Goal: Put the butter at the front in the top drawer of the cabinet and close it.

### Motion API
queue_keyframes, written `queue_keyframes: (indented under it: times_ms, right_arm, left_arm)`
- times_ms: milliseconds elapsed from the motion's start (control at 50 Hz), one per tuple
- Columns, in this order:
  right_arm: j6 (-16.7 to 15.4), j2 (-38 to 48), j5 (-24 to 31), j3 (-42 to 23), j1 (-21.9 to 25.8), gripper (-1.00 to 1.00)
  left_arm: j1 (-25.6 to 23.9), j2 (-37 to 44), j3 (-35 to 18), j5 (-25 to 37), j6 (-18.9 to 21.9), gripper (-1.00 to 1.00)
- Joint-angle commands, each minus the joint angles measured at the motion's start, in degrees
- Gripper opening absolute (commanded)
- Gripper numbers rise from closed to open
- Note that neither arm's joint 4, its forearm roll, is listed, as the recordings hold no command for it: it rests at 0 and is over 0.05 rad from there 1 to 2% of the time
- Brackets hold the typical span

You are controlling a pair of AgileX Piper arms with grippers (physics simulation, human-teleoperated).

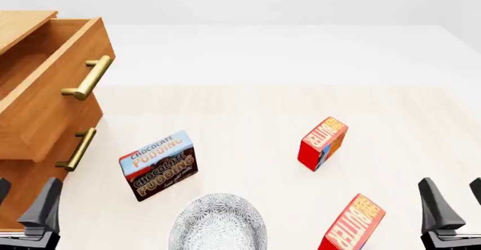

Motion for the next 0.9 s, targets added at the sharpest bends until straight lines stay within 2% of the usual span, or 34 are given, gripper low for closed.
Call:
queue_keyframes:
  times_ms: [20,280,360,440,480,500,560,580,600,620,640,660,740,900]
  right_arm:
    - [0.0,0.3,-0.1,-0.2,0.0,1.00]
    - [0.0,1.0,-0.8,-0.2,0.1,1.00]
    - [0.0,1.2,-1.0,-0.2,0.1,1.00]
    - [0.0,1.1,-1.0,-0.2,0.0,1.00]
    - [0.0,1.0,-0.9,-0.1,0.0,1.00]
    - [0.0,0.9,-0.8,-0.1,0.0,1.00]
    - [0.0,0.8,-0.7,-0.1,0.0,1.00]
    - [0.0,0.7,-0.5,-0.1,0.0,1.00]
    - [0.0,0.7,-0.5,-0.1,0.0,1.00]
    - [0.0,0.9,-0.9,0.0,0.0,1.00]
    - [0.0,0.9,-0.9,0.0,0.0,1.00]
    - [0.0,1.1,-1.1,0.0,0.0,1.00]
    - [0.0,1.3,-1.3,0.0,0.0,1.00]
    - [0.0,1.1,-1.1,0.0,0.0,1.00]
  left_arm:
    - [0.0,0.4,-0.6,0.2,0.0,1.00]
    - [0.2,0.0,-1.4,0.0,0.1,1.00]
    - [1.7,-0.1,-1.3,-2.7,-3.3,1.00]
    - [1.6,-0.1,-1.8,-2.6,-1.5,1.00]
    - [2.0,-0.1,-1.9,-3.9,-0.5,1.00]
    - [0.6,-0.1,-2.5,-6.6,0.4,1.00]
    - [2.2,-0.1,-3.4,-6.3,-1.7,1.00]
    - [6.0,-0.1,-8.3,-1.6,-1.4,1.00]
    - [5.4,-0.1,-9.5,-0.9,-1.4,1.00]
    - [2.4,0.0,-32.1,22.0,2.4,1.00]
    - [2.4,0.0,-32.5,26.3,2.4,1.00]
    - [3.2,1.4,-34.4,27.6,3.4,1.00]
    - [3.2,4.8,-37.3,29.3,7.3,1.00]
    - [1.7,10.0,-43.5,32.2,6.5,1.00]
